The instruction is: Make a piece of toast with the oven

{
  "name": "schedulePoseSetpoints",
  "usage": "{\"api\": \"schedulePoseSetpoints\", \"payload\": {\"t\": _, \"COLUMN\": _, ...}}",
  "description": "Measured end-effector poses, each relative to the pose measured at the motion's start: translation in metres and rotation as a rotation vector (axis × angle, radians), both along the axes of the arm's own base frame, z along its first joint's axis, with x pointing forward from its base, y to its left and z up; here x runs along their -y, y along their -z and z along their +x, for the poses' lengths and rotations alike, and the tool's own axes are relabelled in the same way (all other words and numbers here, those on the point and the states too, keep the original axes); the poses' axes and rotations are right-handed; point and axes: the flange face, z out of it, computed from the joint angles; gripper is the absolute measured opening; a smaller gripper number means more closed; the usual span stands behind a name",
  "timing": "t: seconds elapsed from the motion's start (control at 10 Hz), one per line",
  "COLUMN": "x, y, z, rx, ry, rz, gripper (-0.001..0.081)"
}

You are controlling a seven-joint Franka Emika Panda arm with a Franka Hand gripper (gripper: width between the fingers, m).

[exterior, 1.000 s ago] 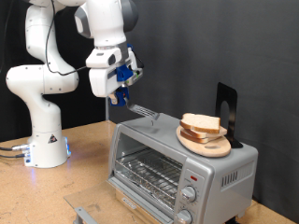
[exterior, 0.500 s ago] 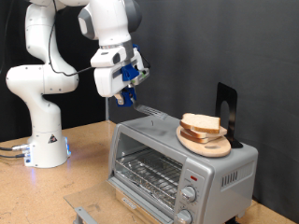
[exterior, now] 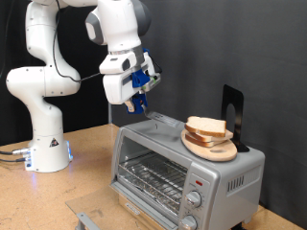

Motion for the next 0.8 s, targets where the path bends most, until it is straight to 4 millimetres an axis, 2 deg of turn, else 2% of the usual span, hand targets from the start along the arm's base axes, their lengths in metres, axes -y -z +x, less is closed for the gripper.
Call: {"api": "schedulePoseSetpoints", "payload": {"t": 0.8, "x": -0.0107, "y": 0.003, "z": 0.0065, "rx": -0.006, "ry": -0.004, "rz": 0.004, "gripper": 0.0451}}
